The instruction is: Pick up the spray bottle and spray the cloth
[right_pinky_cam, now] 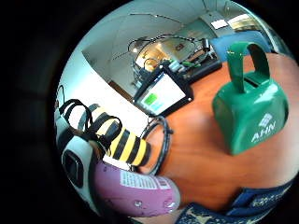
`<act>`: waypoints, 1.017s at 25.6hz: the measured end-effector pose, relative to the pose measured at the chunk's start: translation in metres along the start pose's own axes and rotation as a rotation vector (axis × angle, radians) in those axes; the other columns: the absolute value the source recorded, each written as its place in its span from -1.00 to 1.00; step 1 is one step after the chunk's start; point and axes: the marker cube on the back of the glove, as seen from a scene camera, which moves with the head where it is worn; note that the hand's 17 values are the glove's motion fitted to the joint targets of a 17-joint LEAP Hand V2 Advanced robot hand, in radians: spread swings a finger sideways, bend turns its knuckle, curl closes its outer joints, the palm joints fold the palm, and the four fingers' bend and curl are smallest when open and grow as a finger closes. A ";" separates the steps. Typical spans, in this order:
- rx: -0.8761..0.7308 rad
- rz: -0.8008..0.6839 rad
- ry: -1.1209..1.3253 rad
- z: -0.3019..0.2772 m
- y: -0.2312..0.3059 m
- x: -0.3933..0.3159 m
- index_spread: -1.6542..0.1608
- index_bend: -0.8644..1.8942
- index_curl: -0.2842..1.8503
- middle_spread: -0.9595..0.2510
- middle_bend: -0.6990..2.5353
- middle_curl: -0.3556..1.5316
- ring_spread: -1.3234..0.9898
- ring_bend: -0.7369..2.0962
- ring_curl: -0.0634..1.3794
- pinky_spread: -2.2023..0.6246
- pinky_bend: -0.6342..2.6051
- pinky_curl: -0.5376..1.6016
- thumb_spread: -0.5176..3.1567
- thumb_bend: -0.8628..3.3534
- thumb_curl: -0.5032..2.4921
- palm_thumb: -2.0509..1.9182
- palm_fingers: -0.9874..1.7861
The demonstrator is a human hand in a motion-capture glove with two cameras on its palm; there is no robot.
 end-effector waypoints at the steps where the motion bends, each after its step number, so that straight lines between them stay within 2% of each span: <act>1: 0.000 0.013 -0.008 0.000 0.001 0.003 0.51 -0.11 -0.21 0.23 -0.08 -0.04 -0.02 0.03 -0.30 0.34 -0.35 -0.14 -0.10 -0.60 -0.52 0.12 0.73; 7: -0.095 0.104 -0.001 0.001 0.025 0.030 0.51 -0.17 -0.23 0.27 -0.14 -0.08 -0.01 0.03 -0.31 0.34 -0.32 -0.13 -0.14 -0.60 -0.51 0.14 0.69; 12: -0.331 0.122 0.160 -0.006 0.016 0.036 0.48 -0.27 -0.27 0.30 -0.29 -0.16 0.00 -0.06 -0.34 0.47 -0.30 -0.11 -0.19 -0.61 -0.50 0.12 0.30; 19: -0.795 0.034 0.625 -0.044 0.021 0.029 0.41 -0.31 -0.34 0.32 -0.40 -0.22 0.02 -0.17 -0.39 0.60 -0.29 -0.10 -0.22 -0.61 -0.49 0.11 -0.06; 26: -0.995 -0.150 0.801 -0.092 0.076 -0.012 0.38 -0.28 -0.40 0.33 -0.44 -0.25 0.03 -0.22 -0.47 0.67 -0.31 -0.15 -0.24 -0.61 -0.49 0.09 -0.12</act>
